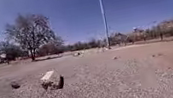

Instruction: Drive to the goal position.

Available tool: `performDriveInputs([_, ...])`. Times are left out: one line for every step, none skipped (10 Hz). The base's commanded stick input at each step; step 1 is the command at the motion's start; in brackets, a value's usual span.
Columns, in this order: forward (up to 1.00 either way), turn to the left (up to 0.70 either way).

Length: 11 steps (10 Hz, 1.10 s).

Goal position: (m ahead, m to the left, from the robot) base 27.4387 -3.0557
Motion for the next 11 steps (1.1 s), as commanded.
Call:
performDriveInputs([0.7,0.0])
performDriveInputs([0.7,0.0])
performDriveInputs([0.7,-0.35])
performDriveInputs([0.7,-0.35])
performDriveInputs([0.7,-0.35])
performDriveInputs([0.7,-0.35])
performDriveInputs([0.7,0.0])
performDriveInputs([0.7,0.0])
performDriveInputs([0.7,0.0])
performDriveInputs([0.7,0.0])
performDriveInputs([0.7,0.0])
